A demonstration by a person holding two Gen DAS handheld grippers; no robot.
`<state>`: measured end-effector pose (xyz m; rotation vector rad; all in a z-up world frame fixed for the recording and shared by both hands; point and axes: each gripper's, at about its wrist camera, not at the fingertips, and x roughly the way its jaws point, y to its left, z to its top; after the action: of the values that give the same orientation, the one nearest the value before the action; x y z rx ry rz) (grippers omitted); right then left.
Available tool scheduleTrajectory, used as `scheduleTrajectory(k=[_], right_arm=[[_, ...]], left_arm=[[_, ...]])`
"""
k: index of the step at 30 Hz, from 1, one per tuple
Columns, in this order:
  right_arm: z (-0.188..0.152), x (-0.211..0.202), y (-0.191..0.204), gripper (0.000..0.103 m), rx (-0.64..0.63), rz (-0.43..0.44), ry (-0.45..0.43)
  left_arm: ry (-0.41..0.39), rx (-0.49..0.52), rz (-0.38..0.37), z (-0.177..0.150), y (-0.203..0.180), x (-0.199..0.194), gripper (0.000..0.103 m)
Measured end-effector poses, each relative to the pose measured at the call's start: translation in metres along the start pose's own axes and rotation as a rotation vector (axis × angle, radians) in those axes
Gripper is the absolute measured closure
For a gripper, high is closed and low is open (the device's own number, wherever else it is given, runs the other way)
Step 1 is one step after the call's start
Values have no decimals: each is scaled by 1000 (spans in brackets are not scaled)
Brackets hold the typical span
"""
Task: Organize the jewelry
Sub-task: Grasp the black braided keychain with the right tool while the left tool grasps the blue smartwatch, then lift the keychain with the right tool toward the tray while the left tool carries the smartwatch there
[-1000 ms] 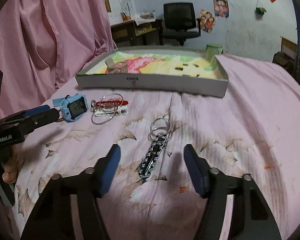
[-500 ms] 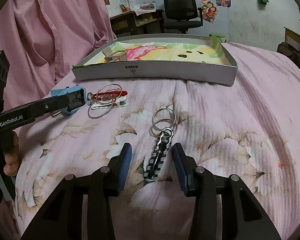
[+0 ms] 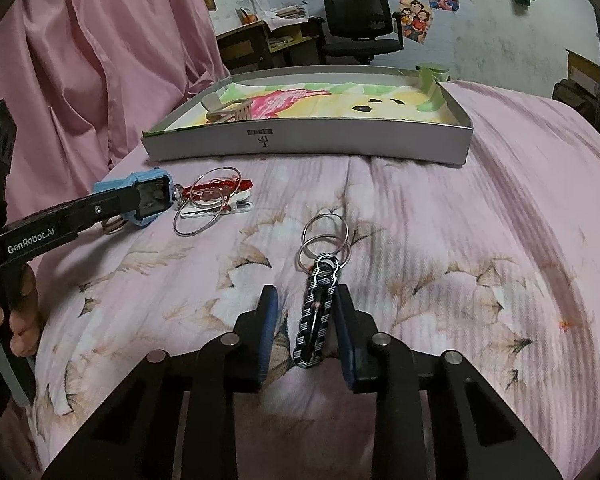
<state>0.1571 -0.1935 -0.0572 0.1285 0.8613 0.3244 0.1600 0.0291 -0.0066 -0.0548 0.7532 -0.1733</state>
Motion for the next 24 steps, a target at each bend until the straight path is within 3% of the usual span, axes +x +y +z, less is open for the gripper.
scheduleTrajectory(k=[4, 12, 16, 24], right_arm=[[-4, -1, 1, 90, 4, 6, 0], [-8, -12, 3, 91, 5, 17, -29], [-10, -15, 2, 91, 15, 22, -36], [-9, -17, 1, 91, 15, 29, -45]], left_arm=[[-33, 9, -14, -5, -2, -11, 79], [-53, 31, -75, -17, -9, -30, 80], [-9, -65, -163, -9, 2, -31, 80], [55, -180, -225, 12, 18, -8, 80]])
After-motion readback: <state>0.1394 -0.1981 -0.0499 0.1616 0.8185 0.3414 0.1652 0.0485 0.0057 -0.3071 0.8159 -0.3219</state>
